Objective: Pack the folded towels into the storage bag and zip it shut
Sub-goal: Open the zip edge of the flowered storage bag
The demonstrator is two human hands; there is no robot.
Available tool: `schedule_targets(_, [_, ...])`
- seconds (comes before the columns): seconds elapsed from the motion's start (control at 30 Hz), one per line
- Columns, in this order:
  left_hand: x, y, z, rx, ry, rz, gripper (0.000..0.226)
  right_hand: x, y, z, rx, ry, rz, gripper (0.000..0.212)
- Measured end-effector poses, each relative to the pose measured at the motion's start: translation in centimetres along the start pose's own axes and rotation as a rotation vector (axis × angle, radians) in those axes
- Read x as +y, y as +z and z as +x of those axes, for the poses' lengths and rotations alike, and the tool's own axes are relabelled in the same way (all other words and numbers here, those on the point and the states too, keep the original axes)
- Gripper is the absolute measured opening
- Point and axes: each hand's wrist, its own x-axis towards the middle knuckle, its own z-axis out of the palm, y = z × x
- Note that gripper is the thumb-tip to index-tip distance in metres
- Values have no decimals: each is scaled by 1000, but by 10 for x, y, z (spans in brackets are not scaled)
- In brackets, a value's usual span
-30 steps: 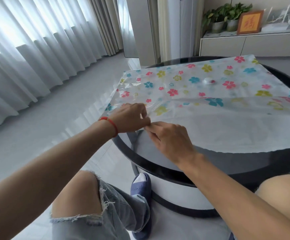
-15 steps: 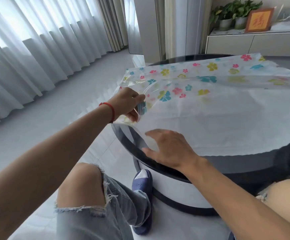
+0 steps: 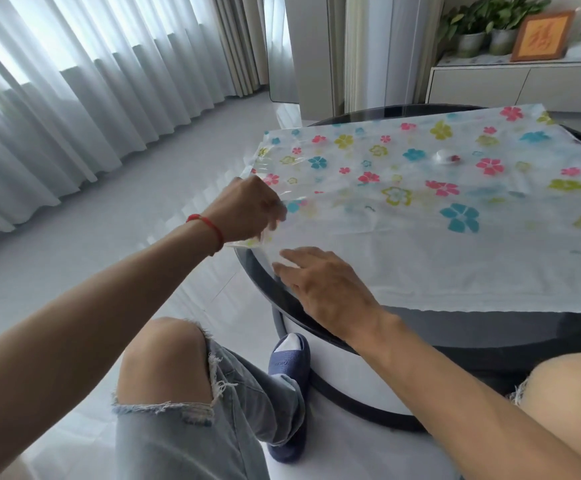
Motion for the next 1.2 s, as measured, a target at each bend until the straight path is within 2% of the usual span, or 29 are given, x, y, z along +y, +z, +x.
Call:
schedule_targets(0.17, [-17, -3, 23, 23, -167, -286, 19, -1, 21, -7, -276, -61, -36, 36])
schedule_targets(0.3, [-23, -6, 31, 79, -252, -409, 16, 0, 23, -8, -262, -50, -16, 22])
schedule_targets(0.43, [-19, -7, 32, 137, -264, -323, 17, 2, 30, -8, -274, -68, -34, 22])
schedule_targets(0.53, [-12, -8, 29, 182, -190, -166, 26, 4, 22, -7, -279, 3, 169, 29])
schedule_targets(0.6, [-9, -8, 27, 247, -103, -29, 32, 11, 11, -6, -199, 159, 313, 37])
schedule_targets(0.67, [-6, -8, 24, 275, -29, 138, 31, 23, -6, -6, -12, 385, 414, 52])
schedule_targets(0.7, [-5, -7, 22, 268, -14, 217, 29, 30, -18, -8, 100, 526, 533, 63])
schedule_targets(0.8, [4, 0, 14, 244, -33, 407, 16, 58, -57, -22, 460, 894, 1092, 103])
schedule_targets(0.83, [11, 4, 11, 225, -17, 441, 22, 68, -67, -28, 568, 956, 1241, 100])
schedule_targets(0.93, [43, 27, 11, 178, 137, 506, 37, 88, -87, -41, 781, 962, 1431, 57])
schedule_targets(1.0, [73, 44, 15, 185, 233, 523, 37, 98, -93, -46, 794, 926, 1381, 56])
schedule_targets(1.1, [118, 56, 25, 210, 355, 467, 50, 111, -100, -54, 701, 885, 1250, 59])
schedule_targets(1.2, [154, 53, 44, 235, 448, 488, 37, 121, -105, -63, 554, 865, 1169, 57])
